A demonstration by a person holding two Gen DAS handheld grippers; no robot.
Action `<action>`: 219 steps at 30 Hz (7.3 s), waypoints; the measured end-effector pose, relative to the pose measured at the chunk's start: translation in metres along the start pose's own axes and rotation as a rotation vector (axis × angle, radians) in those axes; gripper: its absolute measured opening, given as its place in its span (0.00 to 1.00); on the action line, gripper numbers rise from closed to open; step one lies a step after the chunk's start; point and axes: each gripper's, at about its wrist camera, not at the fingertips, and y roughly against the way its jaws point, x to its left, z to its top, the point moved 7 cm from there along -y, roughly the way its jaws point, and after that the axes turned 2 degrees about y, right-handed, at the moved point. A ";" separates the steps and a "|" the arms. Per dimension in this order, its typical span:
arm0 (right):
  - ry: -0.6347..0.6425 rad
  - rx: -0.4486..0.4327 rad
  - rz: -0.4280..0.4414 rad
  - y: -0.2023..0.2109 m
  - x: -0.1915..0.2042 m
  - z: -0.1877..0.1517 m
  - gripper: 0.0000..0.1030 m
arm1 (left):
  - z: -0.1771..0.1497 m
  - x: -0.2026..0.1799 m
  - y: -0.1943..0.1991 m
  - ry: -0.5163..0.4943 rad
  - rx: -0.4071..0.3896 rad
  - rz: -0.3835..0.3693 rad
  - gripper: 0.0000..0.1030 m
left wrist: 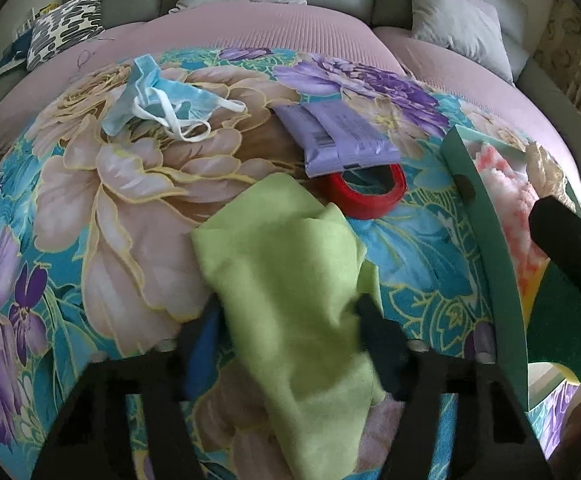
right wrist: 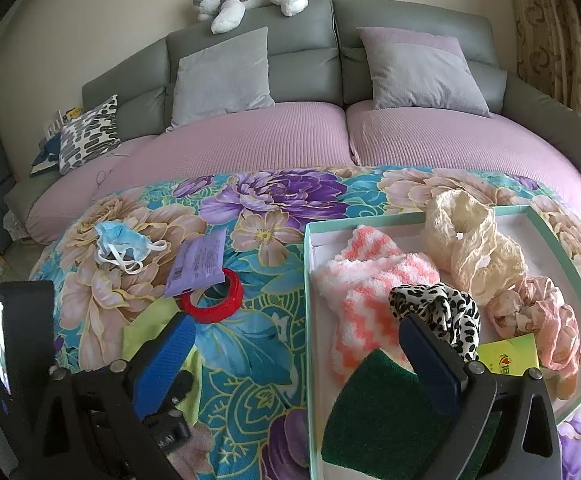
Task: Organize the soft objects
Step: 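Grasp the lime-green cloth with the left tool while the right tool grasps the purple packet, then carry the purple packet with the right tool while the left tool carries the green cloth to the tray, then release the purple packet with the right tool while the left tool releases the green cloth in the tray, then move both tools back from the tray toward the face mask and red tape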
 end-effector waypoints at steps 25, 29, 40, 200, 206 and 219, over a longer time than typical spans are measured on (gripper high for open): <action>0.170 0.019 0.075 -0.033 0.066 0.015 1.00 | 0.039 0.078 0.018 0.210 -0.145 -0.019 0.11; 0.243 0.043 0.070 -0.052 0.085 0.018 0.97 | 0.041 0.089 0.018 0.247 -0.154 -0.026 0.11; 0.300 0.147 0.066 -0.106 0.109 0.022 0.84 | 0.042 0.106 0.010 0.313 -0.139 -0.046 0.11; -0.236 -0.098 -0.208 0.077 -0.154 0.004 1.00 | 0.068 -0.044 0.050 0.043 -0.292 0.071 0.94; -0.171 -0.156 -0.137 0.088 -0.116 0.020 1.00 | 0.073 -0.014 0.064 0.066 -0.315 0.134 0.94; -0.028 -0.116 0.075 0.048 0.000 0.026 1.00 | 0.079 0.061 0.079 0.166 -0.326 0.232 0.94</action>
